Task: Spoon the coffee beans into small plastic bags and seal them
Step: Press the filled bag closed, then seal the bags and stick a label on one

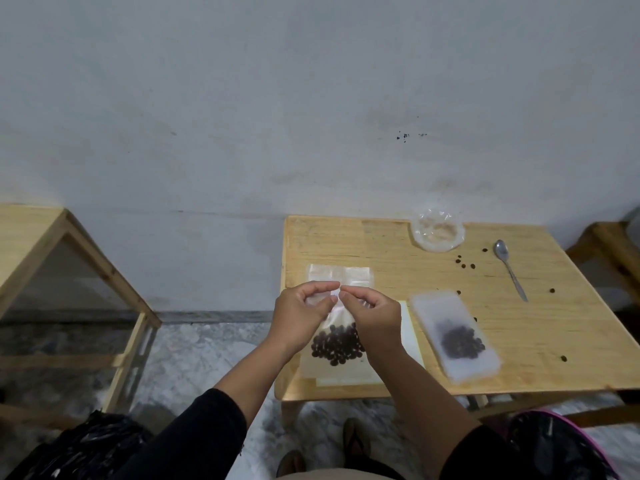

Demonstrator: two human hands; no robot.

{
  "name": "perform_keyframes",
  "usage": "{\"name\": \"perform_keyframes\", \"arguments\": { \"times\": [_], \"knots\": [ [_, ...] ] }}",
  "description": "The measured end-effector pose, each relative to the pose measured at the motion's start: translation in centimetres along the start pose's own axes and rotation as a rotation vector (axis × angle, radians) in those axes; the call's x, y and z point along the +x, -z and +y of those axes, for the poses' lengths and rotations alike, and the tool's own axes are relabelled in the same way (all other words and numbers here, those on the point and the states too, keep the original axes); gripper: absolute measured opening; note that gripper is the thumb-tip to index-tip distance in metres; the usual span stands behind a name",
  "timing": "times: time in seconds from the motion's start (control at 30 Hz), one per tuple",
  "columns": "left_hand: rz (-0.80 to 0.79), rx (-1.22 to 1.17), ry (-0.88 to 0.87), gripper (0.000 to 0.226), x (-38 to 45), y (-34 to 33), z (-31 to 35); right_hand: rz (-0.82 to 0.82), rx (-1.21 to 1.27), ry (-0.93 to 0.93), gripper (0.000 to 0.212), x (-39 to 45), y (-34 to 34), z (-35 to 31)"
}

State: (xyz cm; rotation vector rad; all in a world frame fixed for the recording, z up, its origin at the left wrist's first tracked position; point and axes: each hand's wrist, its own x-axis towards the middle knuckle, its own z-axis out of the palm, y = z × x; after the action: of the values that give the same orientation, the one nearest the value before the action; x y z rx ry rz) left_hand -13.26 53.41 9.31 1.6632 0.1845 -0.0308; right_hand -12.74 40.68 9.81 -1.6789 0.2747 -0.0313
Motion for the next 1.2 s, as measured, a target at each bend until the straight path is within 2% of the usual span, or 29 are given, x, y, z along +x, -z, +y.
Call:
{"name": "perform_keyframes", "arguments": {
  "times": [0.17, 0.4, 0.5, 0.67, 0.83, 1.0, 1.2],
  "knots": [
    [0.031, 0.011, 0.022, 0.019, 0.9, -1.0, -0.1, 0.053, -0.039, -0.025, 0.009, 1.2, -0.1, 0.3],
    [0.167, 0.001, 0.065, 0.02, 5.2, -2.0, -0.8, -0.021, -0.098, -0.008, 0.015, 5.2, 1.3, 0.9],
    [0.165, 0.048, 0.08, 0.019, 7.7, -2.8, -1.0, -0.036, -0.139, -0.008, 0.021, 8.0, 1.5, 1.2],
    [0.199, 0.198, 0.1, 0.024, 12.4, -3.7, -2.5, -0.005, -0.164, -0.104, 0.009, 14.2, 0.9, 2.4],
    [0.242, 0.283, 0.187, 0.03, 16.4, -5.0, -4.7, -0.031, -0.293, -0.155, 0.012, 19.8, -0.2, 4.8],
    [0.218, 0.476, 0.216, 0.038, 18.5, -5.8, -6.0, -0.115, -0.5, -0.079, 0.018, 23.1, -1.4, 6.5],
    [0.152, 0.774, 0.128, 0.038, 19.0, -6.2, -7.3, -0.238, -0.754, 0.155, 0.024, 23.1, -1.4, 8.5]
  ]
}}
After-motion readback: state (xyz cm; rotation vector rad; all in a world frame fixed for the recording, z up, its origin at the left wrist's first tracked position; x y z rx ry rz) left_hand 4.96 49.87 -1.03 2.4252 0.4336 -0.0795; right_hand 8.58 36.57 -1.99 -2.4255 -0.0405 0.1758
